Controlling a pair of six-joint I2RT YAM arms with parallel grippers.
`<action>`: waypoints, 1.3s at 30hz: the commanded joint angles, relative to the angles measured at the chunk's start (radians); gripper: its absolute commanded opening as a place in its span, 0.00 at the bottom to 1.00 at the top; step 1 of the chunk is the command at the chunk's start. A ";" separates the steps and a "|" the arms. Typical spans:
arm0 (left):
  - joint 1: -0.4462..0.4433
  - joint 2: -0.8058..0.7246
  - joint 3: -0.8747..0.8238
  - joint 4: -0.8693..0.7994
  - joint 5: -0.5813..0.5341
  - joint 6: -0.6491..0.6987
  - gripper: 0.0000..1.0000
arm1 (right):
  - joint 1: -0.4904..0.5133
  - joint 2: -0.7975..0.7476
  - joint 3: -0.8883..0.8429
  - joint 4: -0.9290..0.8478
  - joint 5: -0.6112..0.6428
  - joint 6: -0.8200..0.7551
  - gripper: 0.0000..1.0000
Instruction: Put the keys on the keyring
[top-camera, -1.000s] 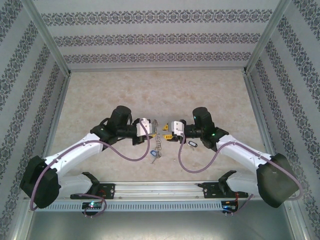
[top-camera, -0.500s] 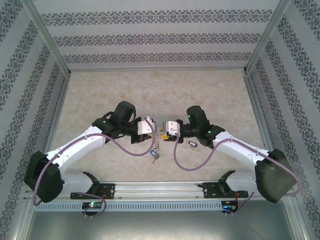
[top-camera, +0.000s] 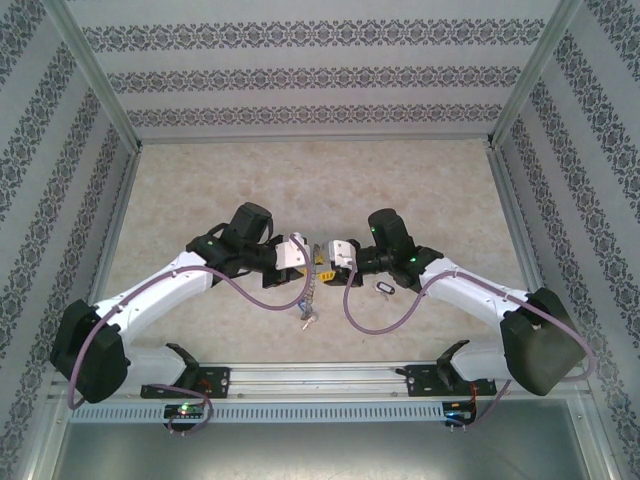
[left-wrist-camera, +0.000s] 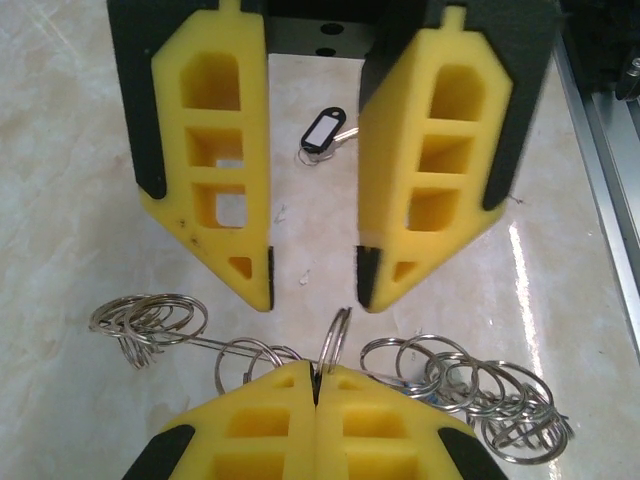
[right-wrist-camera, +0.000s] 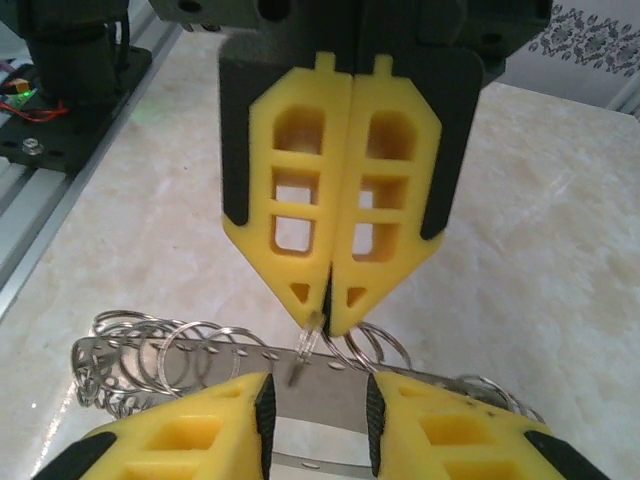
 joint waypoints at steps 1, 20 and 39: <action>-0.014 0.017 0.021 0.038 -0.005 -0.016 0.00 | -0.003 -0.001 0.013 0.004 -0.094 0.021 0.32; -0.014 0.018 0.010 0.076 0.017 -0.029 0.00 | -0.007 0.059 -0.028 0.100 0.005 0.091 0.23; 0.010 -0.070 -0.151 0.275 0.073 -0.125 0.20 | -0.055 0.019 -0.126 0.394 -0.171 0.226 0.00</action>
